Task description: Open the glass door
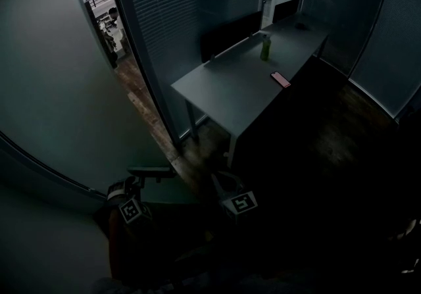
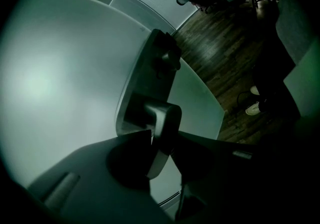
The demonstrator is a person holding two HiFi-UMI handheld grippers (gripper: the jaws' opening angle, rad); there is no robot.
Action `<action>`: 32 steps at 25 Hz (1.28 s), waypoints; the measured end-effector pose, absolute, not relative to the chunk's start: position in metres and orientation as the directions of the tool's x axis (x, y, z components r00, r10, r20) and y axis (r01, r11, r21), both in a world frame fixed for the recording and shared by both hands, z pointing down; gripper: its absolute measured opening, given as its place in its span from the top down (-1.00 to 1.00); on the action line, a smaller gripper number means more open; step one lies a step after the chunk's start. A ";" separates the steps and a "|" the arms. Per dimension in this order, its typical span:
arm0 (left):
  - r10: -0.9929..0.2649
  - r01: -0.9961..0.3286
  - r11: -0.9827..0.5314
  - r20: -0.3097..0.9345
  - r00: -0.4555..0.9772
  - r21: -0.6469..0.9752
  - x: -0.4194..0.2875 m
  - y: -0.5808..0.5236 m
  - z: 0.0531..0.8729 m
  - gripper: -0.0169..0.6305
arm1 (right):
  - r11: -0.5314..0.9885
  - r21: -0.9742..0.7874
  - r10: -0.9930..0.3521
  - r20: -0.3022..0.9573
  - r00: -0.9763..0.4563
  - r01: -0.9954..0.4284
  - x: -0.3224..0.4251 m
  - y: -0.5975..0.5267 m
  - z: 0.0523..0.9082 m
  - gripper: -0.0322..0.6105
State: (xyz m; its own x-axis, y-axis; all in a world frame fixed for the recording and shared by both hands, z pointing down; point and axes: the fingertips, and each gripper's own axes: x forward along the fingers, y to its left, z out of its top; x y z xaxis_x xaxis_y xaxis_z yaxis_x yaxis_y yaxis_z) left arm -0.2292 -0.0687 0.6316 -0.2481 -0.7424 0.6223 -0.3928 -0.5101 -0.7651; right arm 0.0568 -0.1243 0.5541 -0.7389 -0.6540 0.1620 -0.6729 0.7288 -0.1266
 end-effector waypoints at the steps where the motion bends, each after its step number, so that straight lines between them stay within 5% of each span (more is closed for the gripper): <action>1: -0.741 -0.400 -0.511 0.626 -0.243 -0.761 -0.227 -0.065 0.629 0.60 | 0.728 -0.126 -0.655 0.165 -0.738 -0.674 0.058 -0.121 0.553 0.89; 32: -0.771 -0.366 -0.519 0.608 -0.190 -0.772 -0.224 0.067 0.611 0.57 | 0.709 -0.110 -0.681 0.147 -0.717 -0.696 0.073 0.051 0.541 0.89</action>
State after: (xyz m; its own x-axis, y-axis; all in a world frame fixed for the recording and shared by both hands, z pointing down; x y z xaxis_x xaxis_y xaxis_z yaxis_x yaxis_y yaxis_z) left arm -0.2237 0.0667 0.6106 -0.1895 -0.7708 0.6082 -0.3664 -0.5191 -0.7721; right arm 0.0733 0.0506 0.5412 -0.7170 -0.6814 0.1470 -0.6964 0.7092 -0.1098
